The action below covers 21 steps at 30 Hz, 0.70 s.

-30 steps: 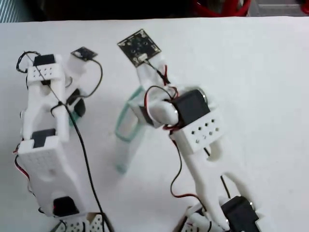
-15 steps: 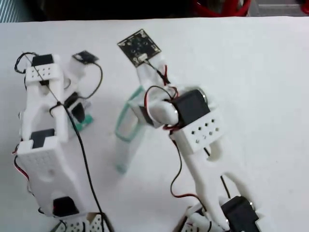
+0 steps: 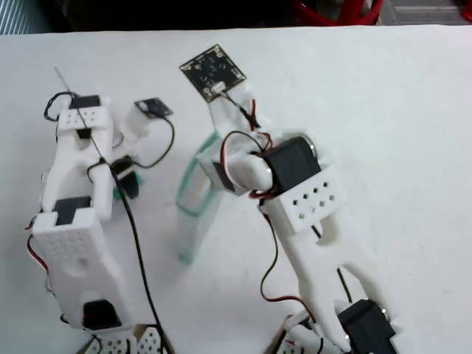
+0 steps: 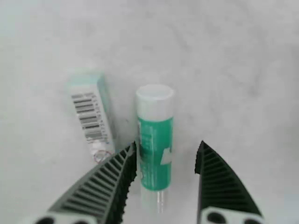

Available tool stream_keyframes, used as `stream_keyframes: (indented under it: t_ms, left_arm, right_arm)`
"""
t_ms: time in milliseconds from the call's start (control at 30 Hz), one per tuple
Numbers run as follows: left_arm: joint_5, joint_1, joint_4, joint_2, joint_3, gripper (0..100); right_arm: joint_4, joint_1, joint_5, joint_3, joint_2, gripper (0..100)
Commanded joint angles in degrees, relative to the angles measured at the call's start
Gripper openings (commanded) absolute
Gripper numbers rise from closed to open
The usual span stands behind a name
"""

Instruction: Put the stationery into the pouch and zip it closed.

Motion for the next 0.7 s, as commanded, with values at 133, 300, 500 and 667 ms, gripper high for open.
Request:
stream_keyframes:
  t_ms: [133, 300, 500, 667]
  left_arm:
    - [0.62, 1.01, -1.49, -0.57, -0.18, 21]
    - [0.62, 1.10, -1.49, 2.24, -0.70, 21]
    - [0.62, 0.75, 4.57, 8.92, -10.11, 19]
    - [0.62, 2.15, 5.36, 10.07, -11.60, 3]
  right_arm:
    - [-0.31, -0.31, -0.26, 0.97, 0.75, 19.4]
    - [-0.40, -0.31, -0.26, 0.97, 0.75, 19.4]
    - [-0.40, -0.31, -0.26, 0.97, 0.75, 19.4]
    - [-0.48, -0.31, -0.26, 0.97, 0.75, 19.4]
